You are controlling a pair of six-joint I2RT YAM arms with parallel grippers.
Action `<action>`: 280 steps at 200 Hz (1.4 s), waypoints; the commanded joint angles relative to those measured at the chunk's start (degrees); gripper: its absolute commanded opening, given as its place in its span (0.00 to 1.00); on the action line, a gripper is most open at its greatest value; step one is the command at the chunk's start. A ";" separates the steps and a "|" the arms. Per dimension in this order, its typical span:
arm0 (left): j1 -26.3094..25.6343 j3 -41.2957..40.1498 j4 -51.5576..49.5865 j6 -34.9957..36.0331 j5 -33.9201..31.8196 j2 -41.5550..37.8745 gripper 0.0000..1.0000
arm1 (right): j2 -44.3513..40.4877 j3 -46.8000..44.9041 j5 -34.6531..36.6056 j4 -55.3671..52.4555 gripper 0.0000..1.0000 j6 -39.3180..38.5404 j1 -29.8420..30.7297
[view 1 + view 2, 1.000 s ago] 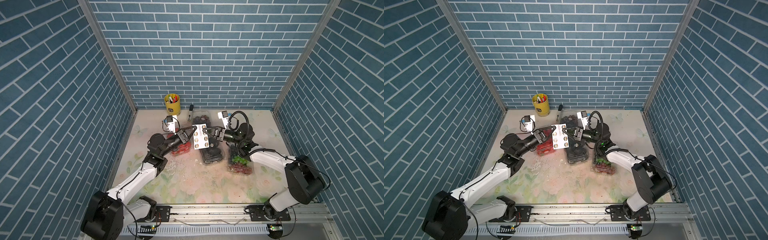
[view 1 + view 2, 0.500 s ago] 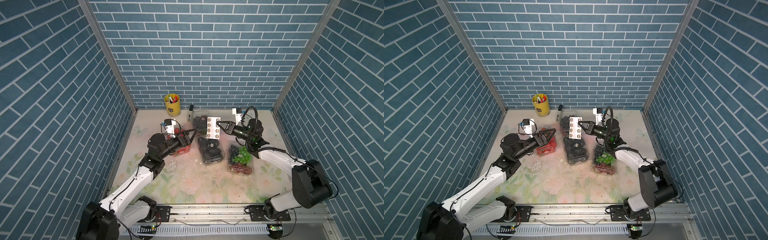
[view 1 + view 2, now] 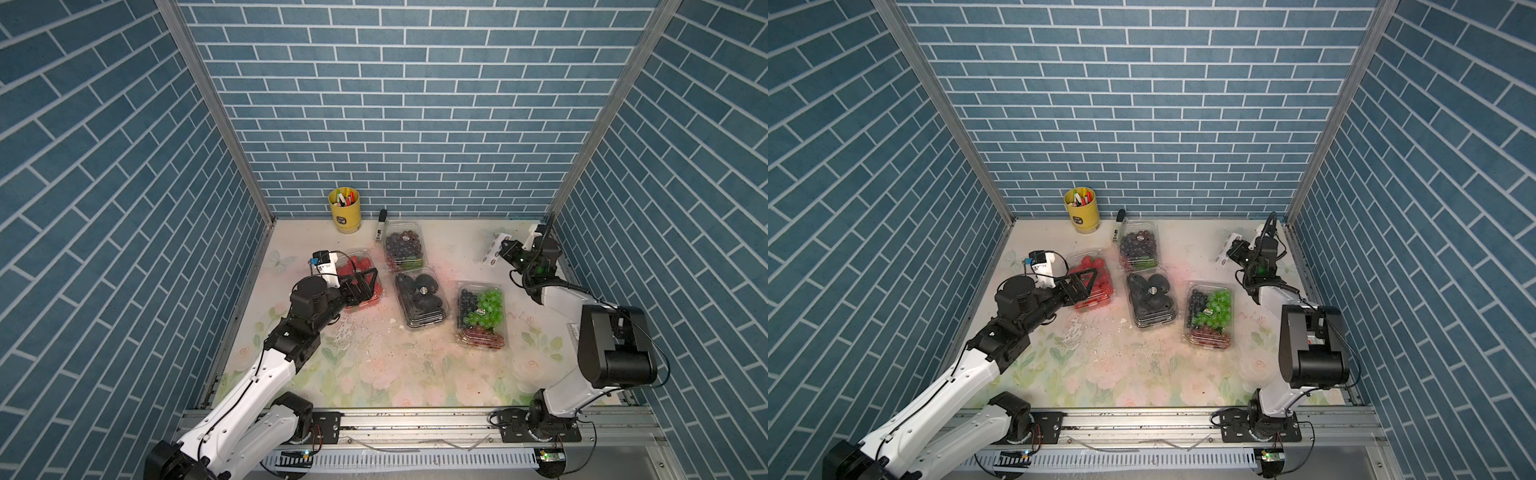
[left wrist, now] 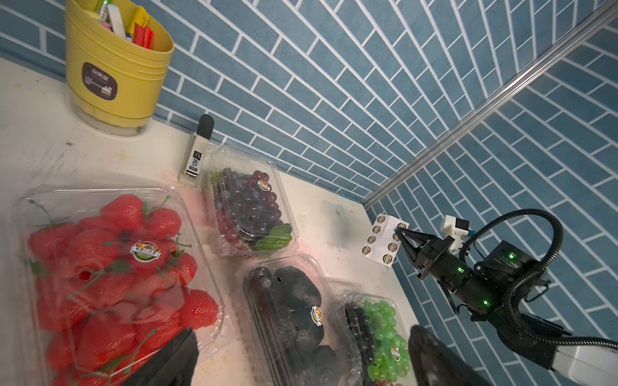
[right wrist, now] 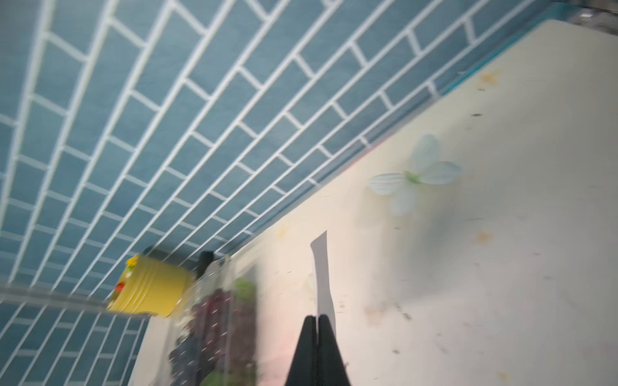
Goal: Label fruit boxes
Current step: Place the label sticker at the center of the board, then reset both arms
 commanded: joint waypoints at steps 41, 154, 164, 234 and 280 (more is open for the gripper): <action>-0.07 -2.85 -1.54 3.55 -4.31 -3.13 1.00 | 8.31 -2.84 2.89 5.08 0.00 8.19 -8.16; 0.28 1.79 -9.89 8.49 -36.82 7.97 1.00 | -13.27 -7.96 18.03 -21.24 0.87 -3.16 -5.82; 0.28 3.19 -10.26 9.93 -40.99 10.65 1.00 | -15.64 -7.44 20.82 -24.32 0.87 -6.28 -4.51; 8.23 2.43 1.50 29.01 -48.79 24.46 1.00 | -18.93 -14.90 37.89 -12.76 0.92 -33.17 3.15; 13.99 -3.79 16.99 37.74 -44.81 28.55 1.00 | -13.95 -26.26 37.51 11.78 0.95 -40.14 3.11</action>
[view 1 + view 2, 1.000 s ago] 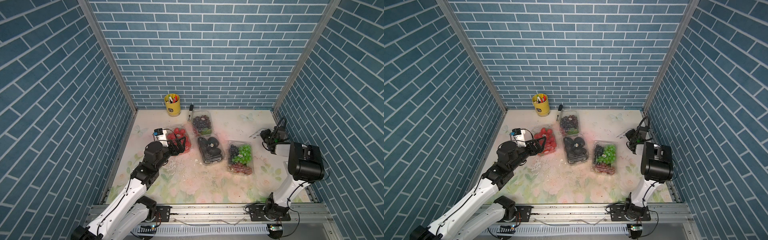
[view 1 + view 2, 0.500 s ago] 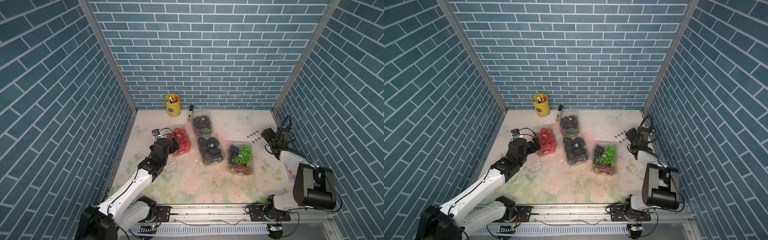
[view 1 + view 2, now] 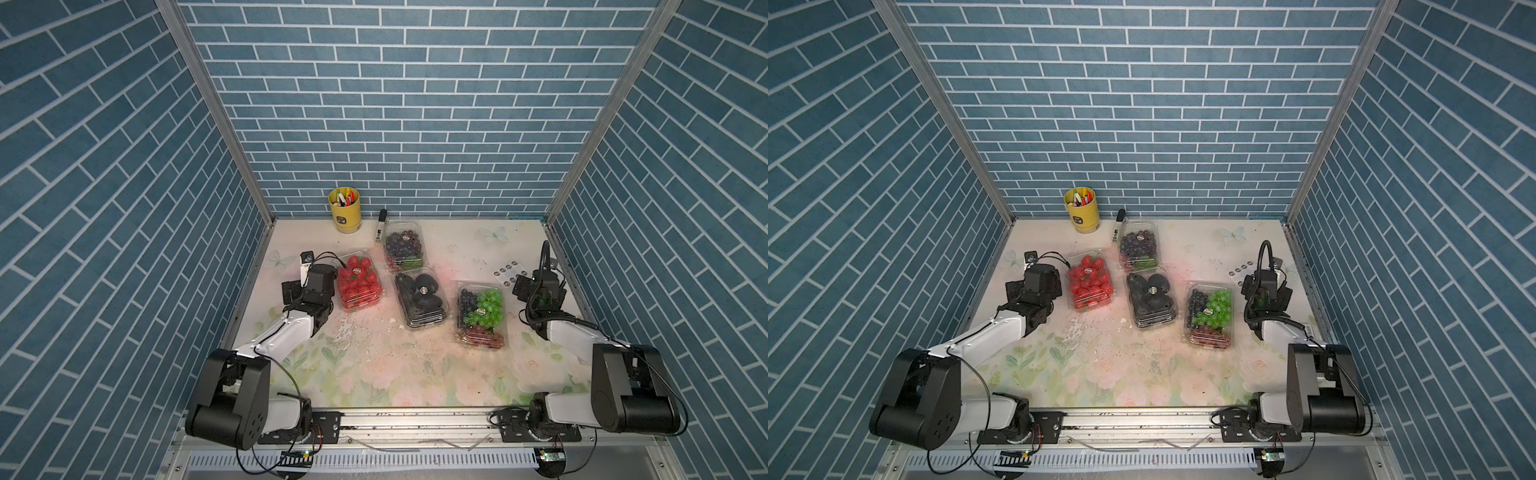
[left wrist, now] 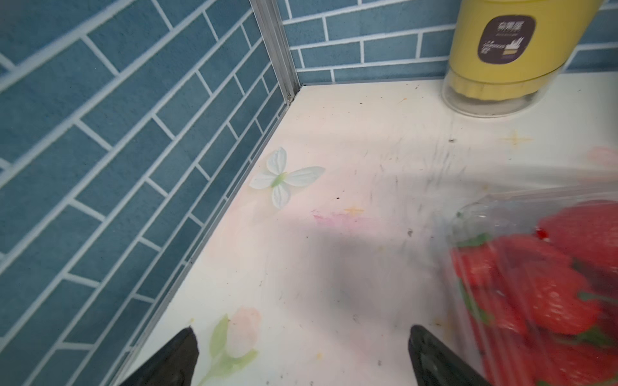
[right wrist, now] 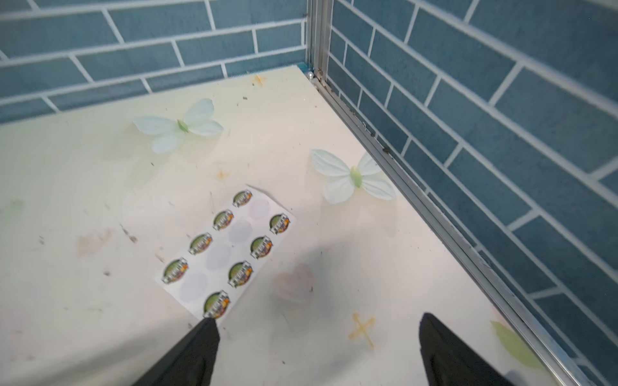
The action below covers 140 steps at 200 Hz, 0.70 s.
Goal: Label fruit boxes
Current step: Reset both arms
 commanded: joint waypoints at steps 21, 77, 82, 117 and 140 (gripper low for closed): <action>3.55 -10.56 26.53 9.54 4.02 3.40 1.00 | 5.30 -7.98 -2.86 27.07 0.96 -7.15 -0.94; 8.49 -17.20 45.63 9.61 20.06 10.94 1.00 | 8.45 -11.75 -9.48 35.54 0.99 -6.85 -2.94; 8.71 -16.31 42.58 8.79 19.94 9.75 1.00 | 8.47 -11.28 -9.38 34.67 0.99 -6.57 -2.94; 8.23 -15.85 43.16 9.77 19.52 10.60 1.00 | 9.03 -6.77 -8.37 26.83 0.99 -6.27 -2.94; 7.99 -15.90 43.65 10.04 19.61 10.71 1.00 | 9.12 -6.81 -8.41 27.21 0.99 -6.50 -2.99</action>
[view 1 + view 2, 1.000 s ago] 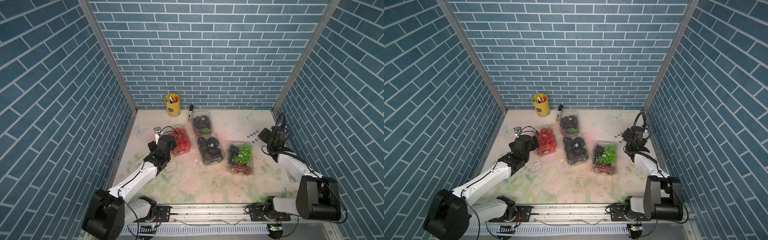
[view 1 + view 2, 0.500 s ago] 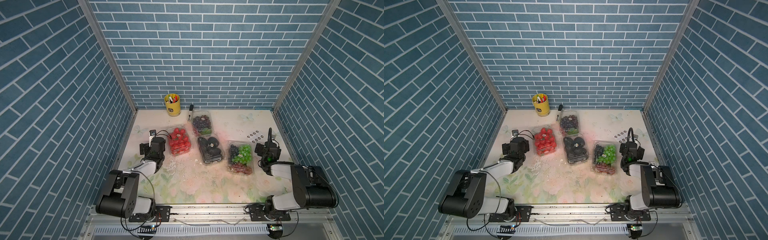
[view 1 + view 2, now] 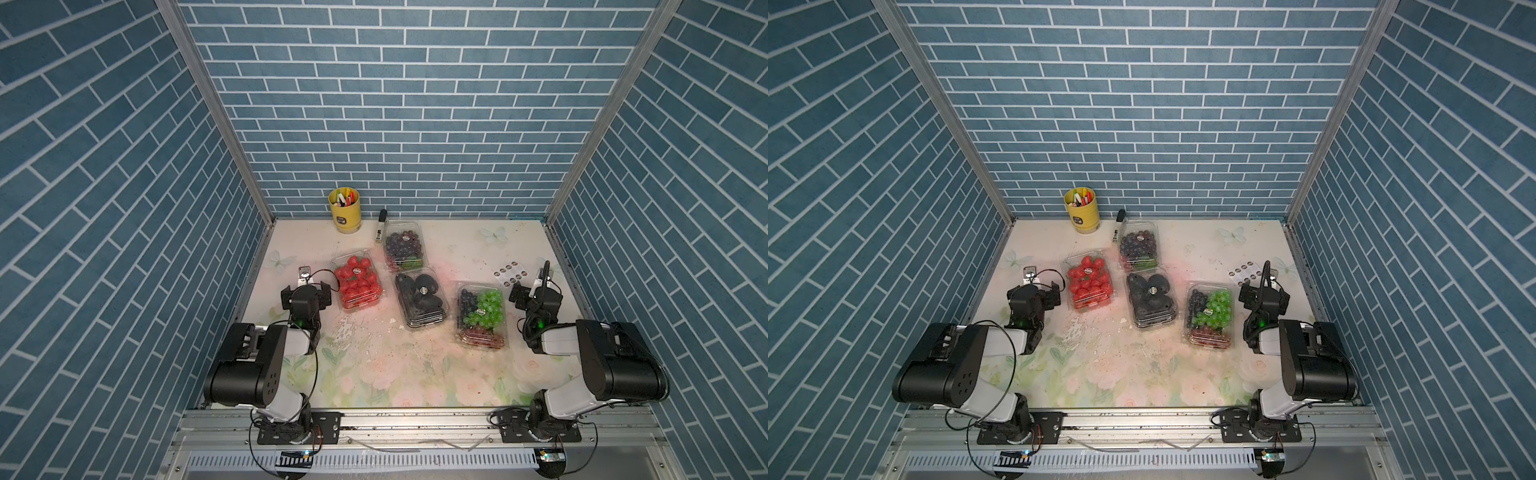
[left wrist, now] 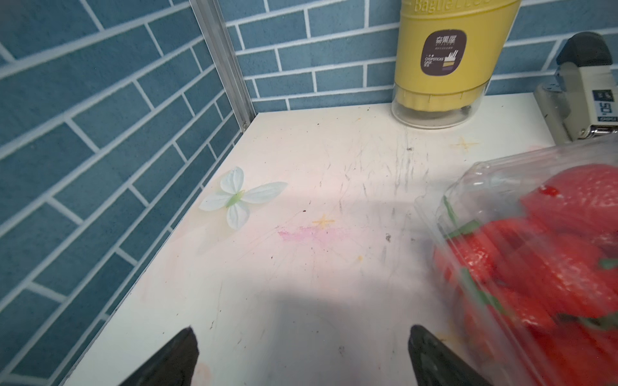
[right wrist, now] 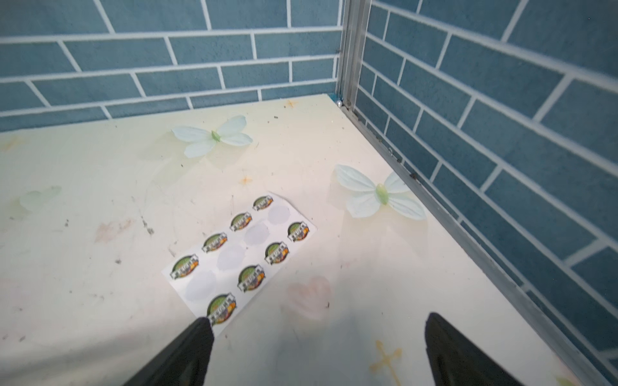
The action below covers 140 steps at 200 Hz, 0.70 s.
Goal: Label fruit boxes
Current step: Reset both arms
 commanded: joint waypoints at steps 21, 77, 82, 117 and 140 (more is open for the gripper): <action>-0.16 0.59 2.13 0.94 1.10 0.26 1.00 | 0.09 1.39 -0.80 -2.19 0.99 -1.45 -0.23; -0.21 0.62 1.94 1.58 2.89 0.26 1.00 | 0.21 1.31 -0.80 -1.82 0.99 -1.48 -0.27; -0.21 0.59 1.89 1.62 2.77 0.23 1.00 | 0.19 1.26 -1.21 -1.71 0.99 -1.62 -0.27; -0.16 0.64 1.88 1.53 2.80 0.28 1.00 | -0.49 0.56 -29.87 -1.65 0.99 -6.70 -4.67; -0.20 0.65 1.88 1.54 2.84 0.21 1.00 | -0.03 0.70 -27.73 -1.26 0.99 -6.01 -4.70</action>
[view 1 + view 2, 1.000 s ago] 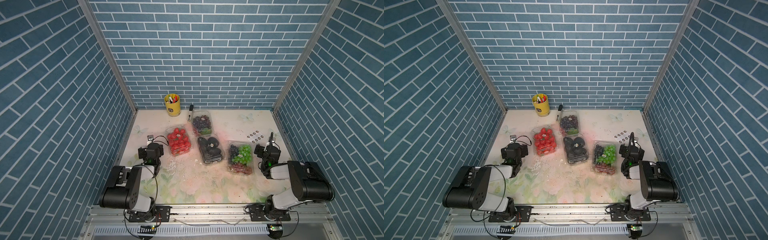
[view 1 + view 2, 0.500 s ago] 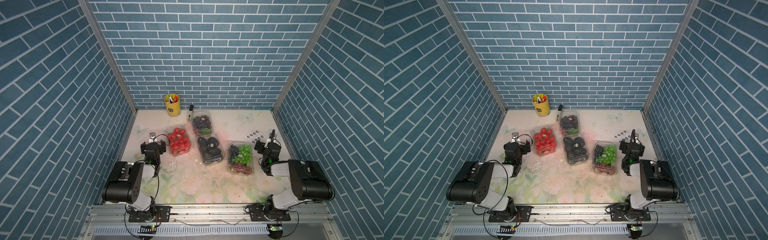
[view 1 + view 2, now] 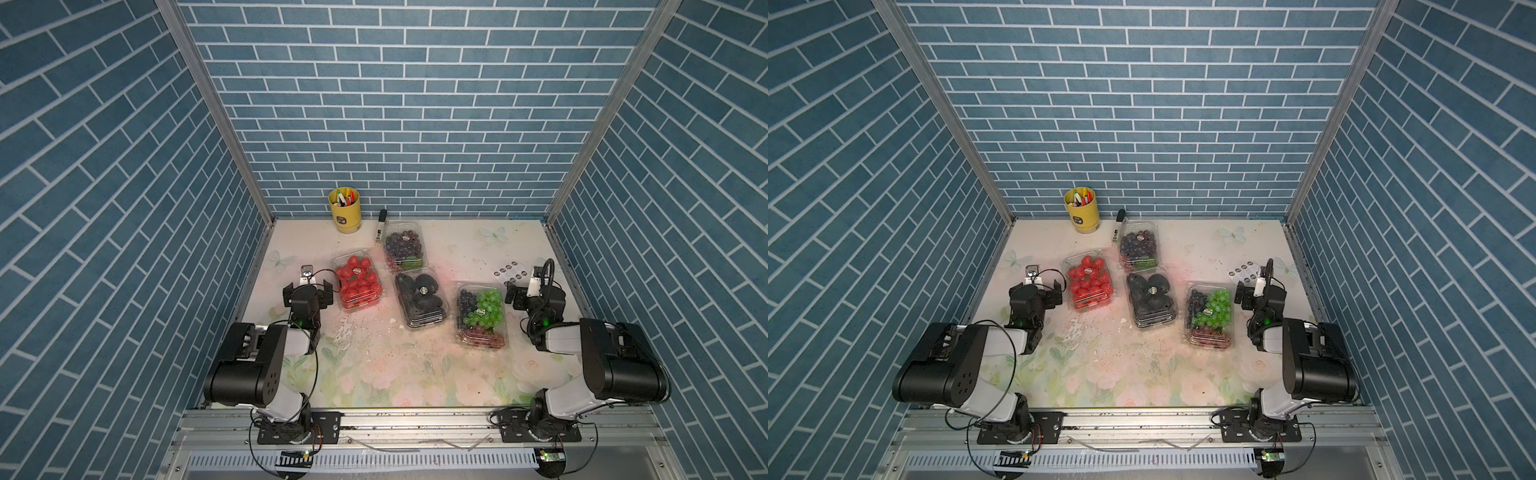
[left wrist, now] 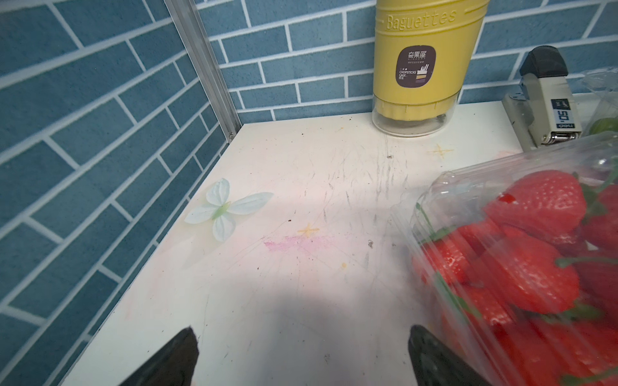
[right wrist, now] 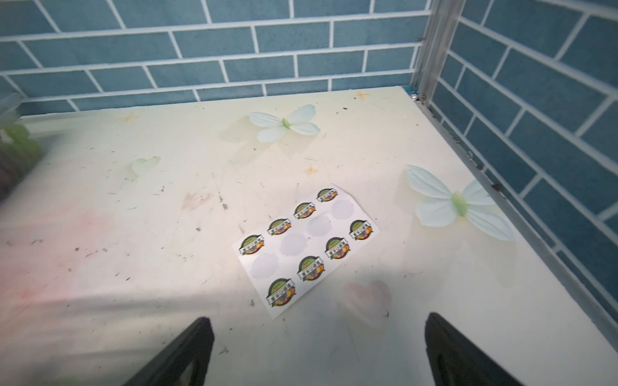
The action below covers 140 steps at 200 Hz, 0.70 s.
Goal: Label fruit boxes
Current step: Reset both arms
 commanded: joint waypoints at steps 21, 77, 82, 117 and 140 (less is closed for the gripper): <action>-0.10 0.69 0.92 0.44 0.23 0.25 1.00 | 0.06 2.00 3.43 -2.27 0.99 0.83 -0.26; 0.30 0.87 0.40 0.69 2.13 0.22 1.00 | 0.13 1.88 4.19 -1.87 0.99 1.00 -0.22; 0.23 0.85 0.56 0.79 2.23 0.25 1.00 | 0.08 1.88 4.20 -1.91 0.99 1.04 -0.17; 0.21 0.87 0.48 0.80 2.27 0.25 1.00 | -0.02 1.72 5.55 -1.71 0.99 1.42 -0.10; 0.21 0.87 0.48 0.80 2.24 0.23 1.00 | -0.61 -0.84 12.99 2.55 0.99 3.98 0.18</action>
